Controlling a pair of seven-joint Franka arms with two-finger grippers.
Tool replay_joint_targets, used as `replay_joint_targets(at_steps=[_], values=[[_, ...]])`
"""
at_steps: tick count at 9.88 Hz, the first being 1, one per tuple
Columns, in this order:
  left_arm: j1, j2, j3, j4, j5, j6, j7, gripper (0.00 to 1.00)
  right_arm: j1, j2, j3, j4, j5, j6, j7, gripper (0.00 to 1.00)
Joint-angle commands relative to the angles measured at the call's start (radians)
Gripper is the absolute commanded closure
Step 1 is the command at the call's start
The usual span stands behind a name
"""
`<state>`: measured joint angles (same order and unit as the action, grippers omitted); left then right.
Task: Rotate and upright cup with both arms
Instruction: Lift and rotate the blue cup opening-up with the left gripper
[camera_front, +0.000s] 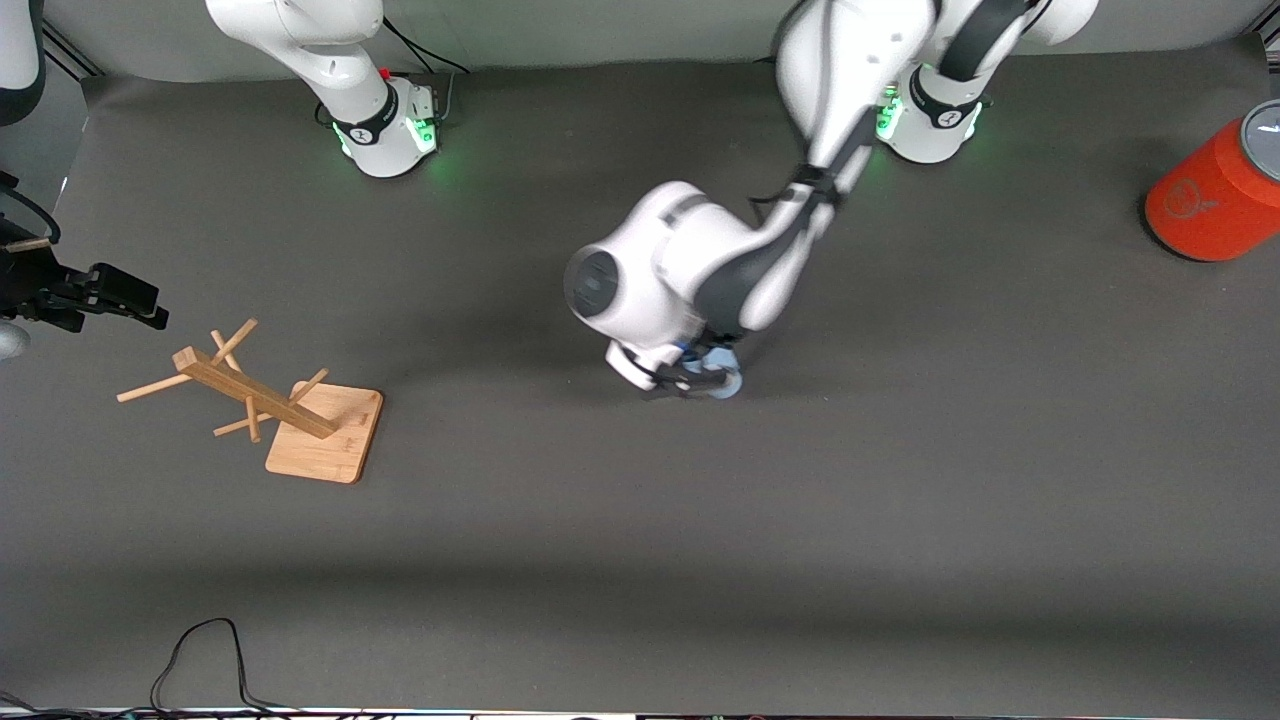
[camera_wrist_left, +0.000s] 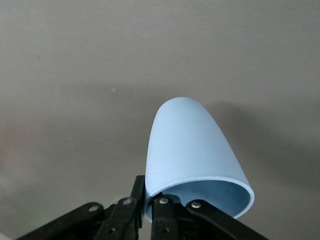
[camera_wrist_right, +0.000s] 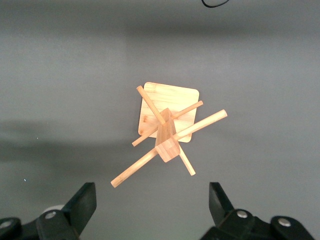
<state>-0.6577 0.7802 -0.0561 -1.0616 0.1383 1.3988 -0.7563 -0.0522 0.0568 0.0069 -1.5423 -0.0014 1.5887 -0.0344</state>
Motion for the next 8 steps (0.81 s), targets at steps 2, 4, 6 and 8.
replay_joint_targets(at_steps=[2,4,6,8], values=[[0.266,-0.187,-0.01,-0.084,-0.117,-0.043,0.282,1.0,0.006,0.012,-0.005,0.022,-0.003,0.002,-0.01,0.0],[0.444,-0.325,-0.008,-0.222,-0.163,-0.023,0.472,1.0,0.006,0.012,-0.005,0.022,-0.003,0.002,-0.01,0.0],[0.571,-0.412,-0.007,-0.37,-0.163,0.02,0.615,1.0,0.006,0.012,-0.005,0.022,-0.003,0.002,-0.01,0.0],[0.624,-0.475,-0.007,-0.53,-0.283,0.097,0.652,1.0,0.006,0.012,-0.005,0.022,-0.003,0.002,-0.01,0.0]])
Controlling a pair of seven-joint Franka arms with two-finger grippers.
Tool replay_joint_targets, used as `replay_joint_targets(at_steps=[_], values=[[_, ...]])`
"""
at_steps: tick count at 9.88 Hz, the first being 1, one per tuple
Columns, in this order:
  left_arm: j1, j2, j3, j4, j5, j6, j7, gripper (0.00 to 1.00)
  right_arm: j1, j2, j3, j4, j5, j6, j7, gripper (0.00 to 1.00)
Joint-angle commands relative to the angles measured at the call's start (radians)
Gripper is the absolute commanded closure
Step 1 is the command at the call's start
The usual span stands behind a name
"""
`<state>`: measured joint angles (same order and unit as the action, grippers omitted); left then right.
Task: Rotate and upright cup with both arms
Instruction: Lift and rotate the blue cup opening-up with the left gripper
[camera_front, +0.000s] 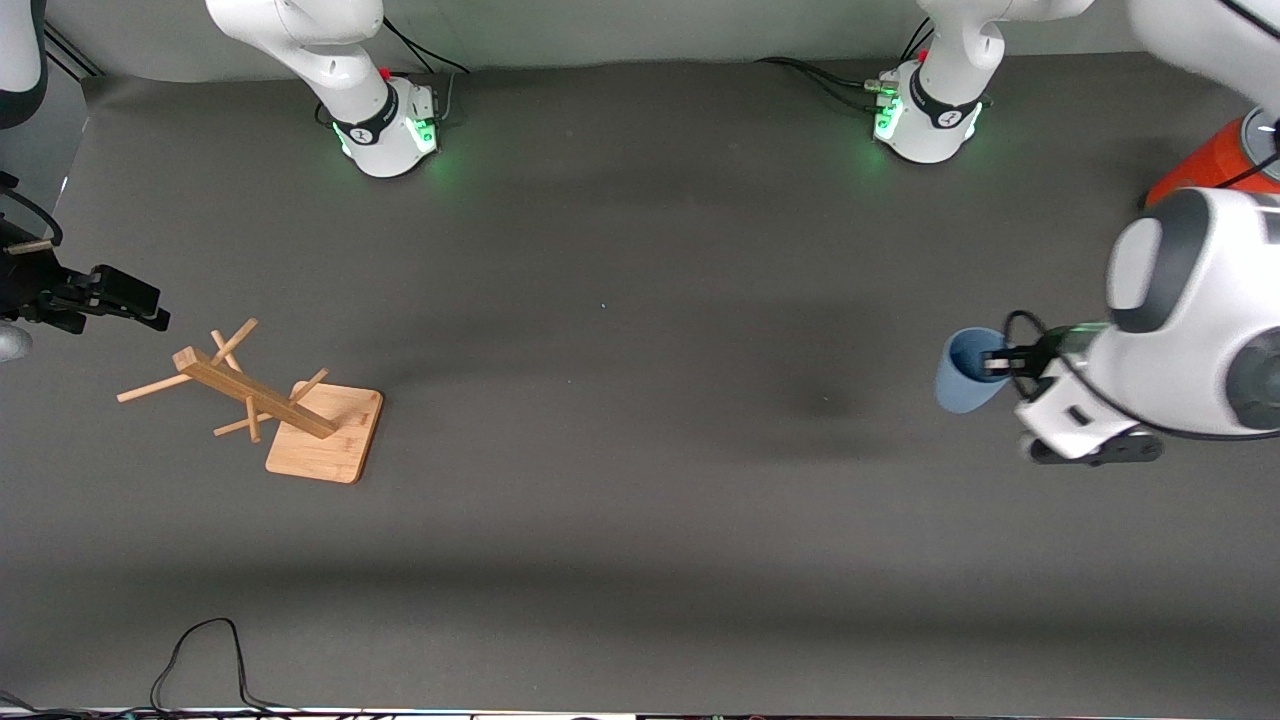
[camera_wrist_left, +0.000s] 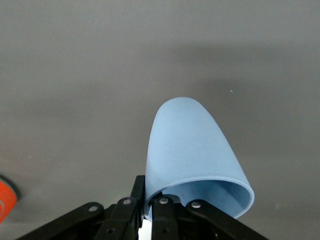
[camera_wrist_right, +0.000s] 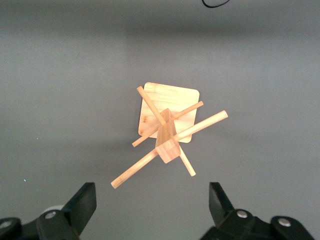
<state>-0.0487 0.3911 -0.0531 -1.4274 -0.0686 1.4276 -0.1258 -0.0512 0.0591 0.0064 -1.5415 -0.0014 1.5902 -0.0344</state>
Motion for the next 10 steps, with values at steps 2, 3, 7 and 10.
replay_joint_targets(at_steps=[2,3,7,10], values=[[-0.006,-0.083,-0.013,-0.221,-0.202,0.08,0.025,1.0,0.007,0.01,-0.005,0.021,-0.003,0.001,-0.01,0.0],[-0.052,-0.089,-0.013,-0.284,-0.235,0.141,0.012,1.0,0.007,0.01,-0.005,0.021,-0.002,0.001,-0.01,0.0],[-0.272,-0.092,-0.013,-0.487,-0.252,0.453,-0.259,1.0,0.007,0.011,-0.005,0.021,-0.002,0.001,-0.01,0.0],[-0.367,-0.028,-0.011,-0.485,-0.251,0.468,-0.318,1.0,0.005,0.016,-0.005,0.021,-0.002,0.001,-0.01,0.0]])
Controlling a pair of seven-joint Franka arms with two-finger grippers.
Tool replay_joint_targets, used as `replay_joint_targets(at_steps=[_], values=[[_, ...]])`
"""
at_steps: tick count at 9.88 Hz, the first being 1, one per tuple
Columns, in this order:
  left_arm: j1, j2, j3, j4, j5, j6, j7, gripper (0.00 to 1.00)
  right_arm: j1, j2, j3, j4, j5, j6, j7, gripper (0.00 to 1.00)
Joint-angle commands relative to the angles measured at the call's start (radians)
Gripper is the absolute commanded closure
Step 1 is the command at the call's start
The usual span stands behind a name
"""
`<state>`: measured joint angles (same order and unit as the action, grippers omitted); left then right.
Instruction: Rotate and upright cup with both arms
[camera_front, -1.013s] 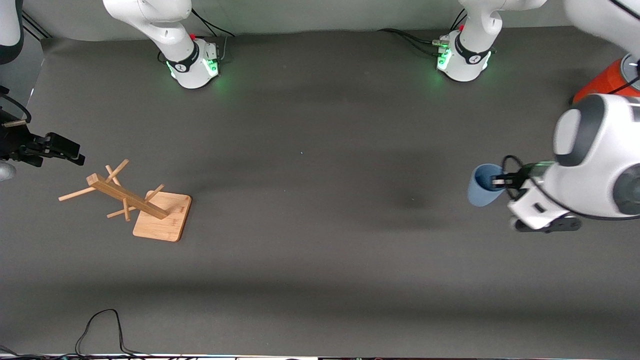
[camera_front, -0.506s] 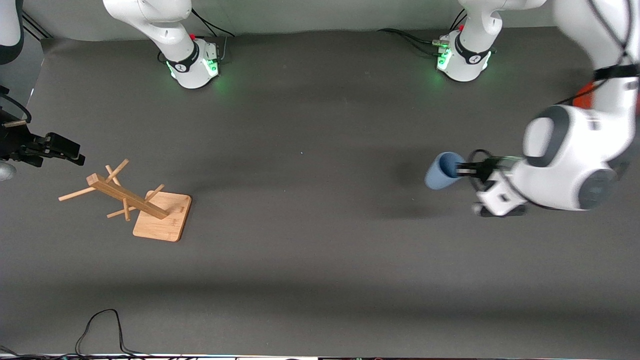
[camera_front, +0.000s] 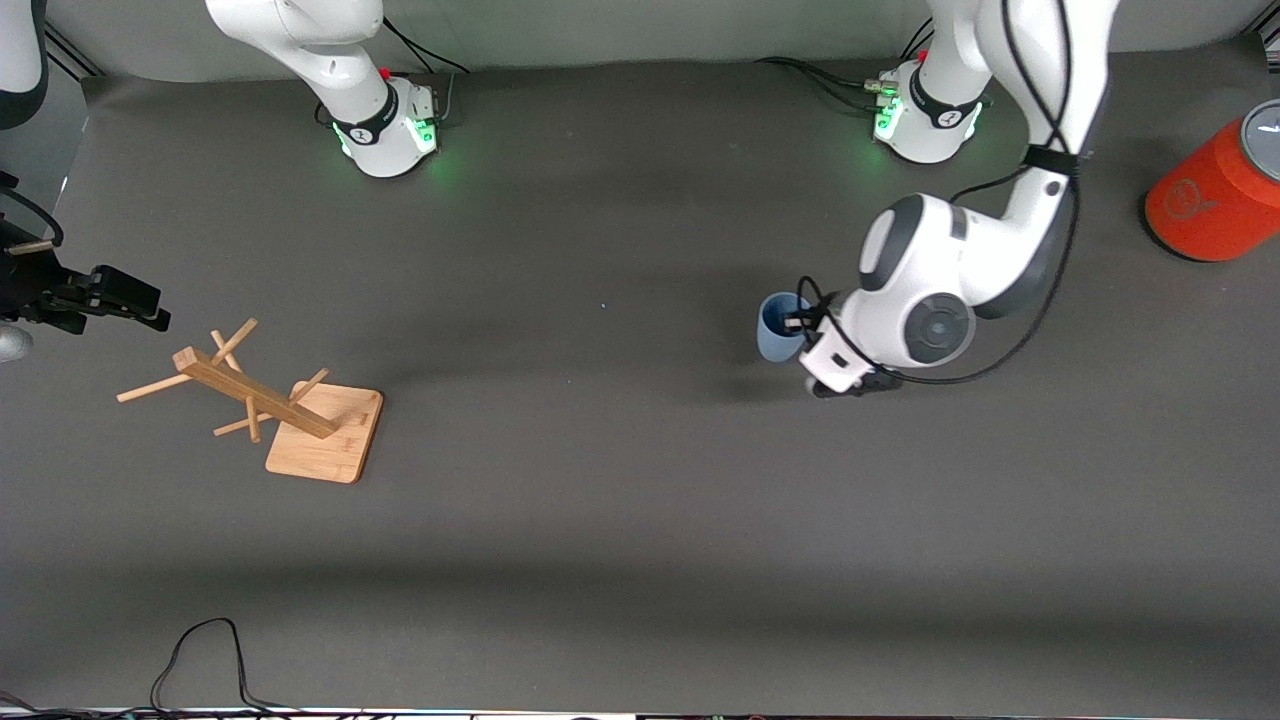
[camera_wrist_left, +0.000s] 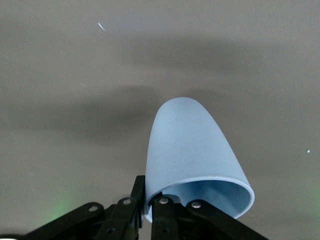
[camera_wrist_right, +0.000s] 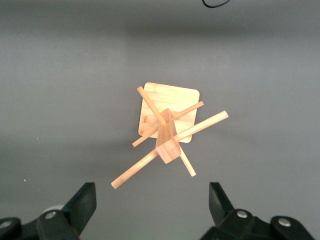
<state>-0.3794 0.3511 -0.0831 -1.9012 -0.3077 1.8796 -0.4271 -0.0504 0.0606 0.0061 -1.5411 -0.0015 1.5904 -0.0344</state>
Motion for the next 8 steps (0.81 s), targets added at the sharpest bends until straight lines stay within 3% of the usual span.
replay_joint_targets(at_steps=[1,2,3,5,6,7,8], values=[[-0.045,0.031,0.019,-0.01,-0.008,0.036,-0.016,1.0,0.006,0.015,-0.005,0.022,-0.002,0.0,-0.01,0.0],[-0.064,0.052,0.017,-0.009,-0.008,0.047,-0.016,0.87,0.004,0.016,-0.005,0.021,-0.003,0.0,-0.01,0.0],[-0.078,0.068,0.019,-0.009,-0.007,0.058,-0.016,0.85,0.004,0.015,-0.005,0.021,-0.002,0.0,-0.01,0.0],[-0.082,0.08,0.019,-0.003,-0.004,0.068,-0.016,0.63,0.004,0.016,-0.005,0.021,-0.002,0.0,-0.01,0.0],[-0.079,0.074,0.019,0.005,0.002,0.052,-0.016,0.46,0.004,0.016,-0.003,0.021,-0.003,0.0,-0.01,0.0],[-0.072,0.057,0.025,0.017,0.005,0.014,-0.016,0.18,0.006,0.016,-0.005,0.021,-0.002,0.0,-0.01,0.0],[-0.067,0.043,0.031,0.048,0.025,-0.038,-0.016,0.0,0.006,0.016,-0.005,0.021,-0.003,0.0,-0.01,0.0]])
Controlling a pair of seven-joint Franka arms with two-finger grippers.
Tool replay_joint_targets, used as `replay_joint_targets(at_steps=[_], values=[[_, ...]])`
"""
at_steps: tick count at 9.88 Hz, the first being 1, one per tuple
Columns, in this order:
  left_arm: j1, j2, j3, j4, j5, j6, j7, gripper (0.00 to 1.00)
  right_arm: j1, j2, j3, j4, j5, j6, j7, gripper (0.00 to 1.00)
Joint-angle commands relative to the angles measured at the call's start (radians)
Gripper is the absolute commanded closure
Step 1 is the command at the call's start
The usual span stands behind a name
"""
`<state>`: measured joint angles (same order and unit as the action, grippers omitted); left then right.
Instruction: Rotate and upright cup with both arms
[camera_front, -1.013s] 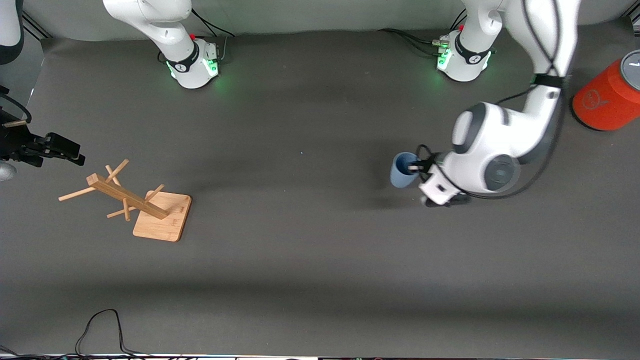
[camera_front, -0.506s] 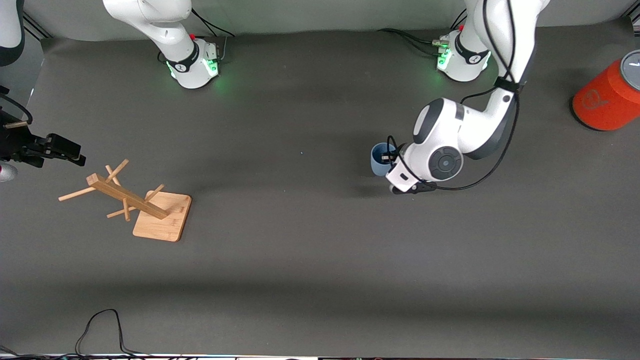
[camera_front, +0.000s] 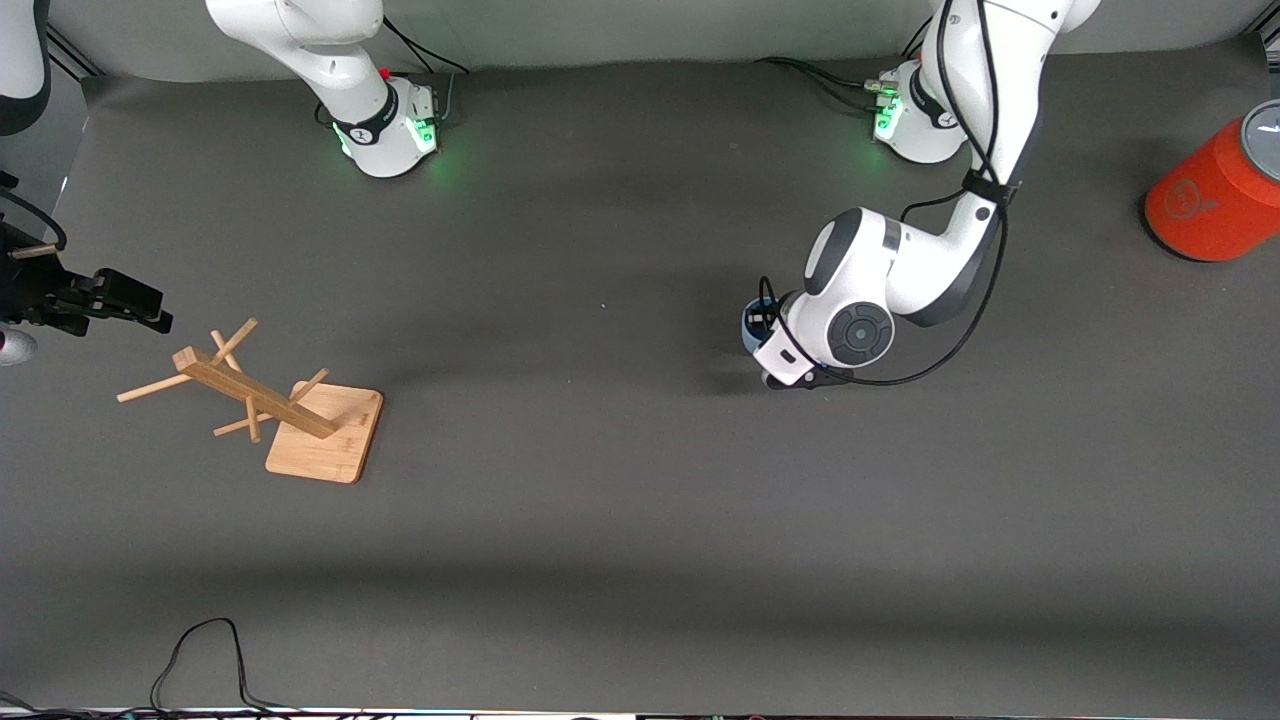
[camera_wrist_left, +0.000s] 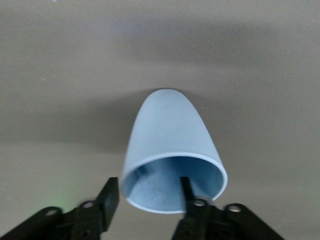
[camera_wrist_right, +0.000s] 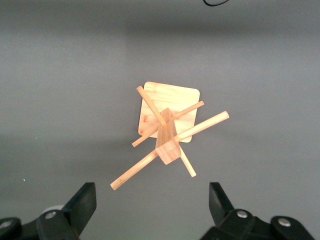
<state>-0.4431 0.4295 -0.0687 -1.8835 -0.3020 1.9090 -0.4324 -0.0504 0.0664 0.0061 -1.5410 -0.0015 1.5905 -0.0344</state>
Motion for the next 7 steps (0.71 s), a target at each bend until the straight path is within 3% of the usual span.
replay_joint_targets(at_steps=[1,4,7], values=[[0.013,-0.053,0.027,0.067,0.036,-0.112,-0.011,0.0,0.004,0.01,-0.005,0.021,-0.003,0.0,-0.01,0.0],[0.069,-0.211,0.073,0.121,0.107,-0.131,-0.014,0.0,0.004,0.01,-0.005,0.021,-0.003,0.0,-0.012,0.0],[0.102,-0.319,0.202,0.187,0.272,-0.14,0.039,0.0,0.006,0.01,-0.005,0.021,-0.002,0.002,-0.012,0.0]])
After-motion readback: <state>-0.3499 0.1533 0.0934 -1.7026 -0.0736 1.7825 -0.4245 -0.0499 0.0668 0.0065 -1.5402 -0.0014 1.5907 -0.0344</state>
